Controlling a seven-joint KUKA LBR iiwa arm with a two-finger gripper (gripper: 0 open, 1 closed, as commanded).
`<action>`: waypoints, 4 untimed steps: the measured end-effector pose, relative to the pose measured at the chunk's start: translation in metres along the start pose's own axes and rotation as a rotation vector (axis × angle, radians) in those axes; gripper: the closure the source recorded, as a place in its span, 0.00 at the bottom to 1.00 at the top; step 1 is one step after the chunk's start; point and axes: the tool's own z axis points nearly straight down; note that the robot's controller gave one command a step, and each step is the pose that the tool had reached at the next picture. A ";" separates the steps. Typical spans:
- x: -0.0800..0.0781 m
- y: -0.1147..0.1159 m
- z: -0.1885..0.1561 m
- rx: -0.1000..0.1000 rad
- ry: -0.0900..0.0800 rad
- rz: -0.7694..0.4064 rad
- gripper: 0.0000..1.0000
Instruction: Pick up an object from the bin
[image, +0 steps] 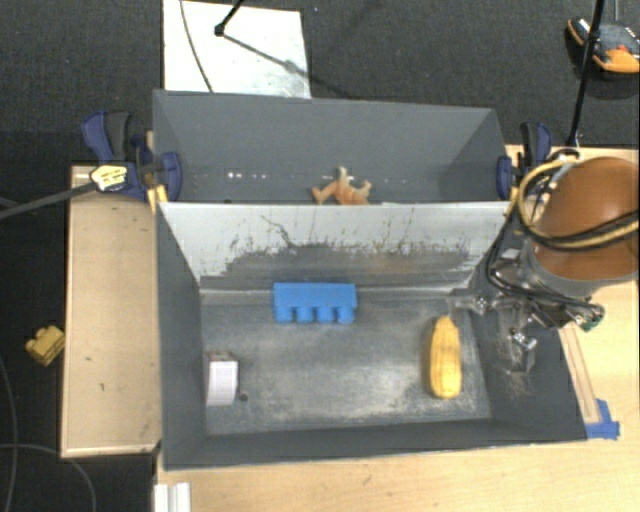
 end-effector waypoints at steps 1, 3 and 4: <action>-0.020 0.007 0.066 0.003 -0.001 -0.254 0.00; 0.004 0.017 0.082 -0.005 0.003 -0.572 1.00; 0.005 0.018 0.078 -0.008 0.002 -0.571 1.00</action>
Offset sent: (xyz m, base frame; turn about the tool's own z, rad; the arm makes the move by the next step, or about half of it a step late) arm -0.0139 0.0104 -0.0821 -0.5742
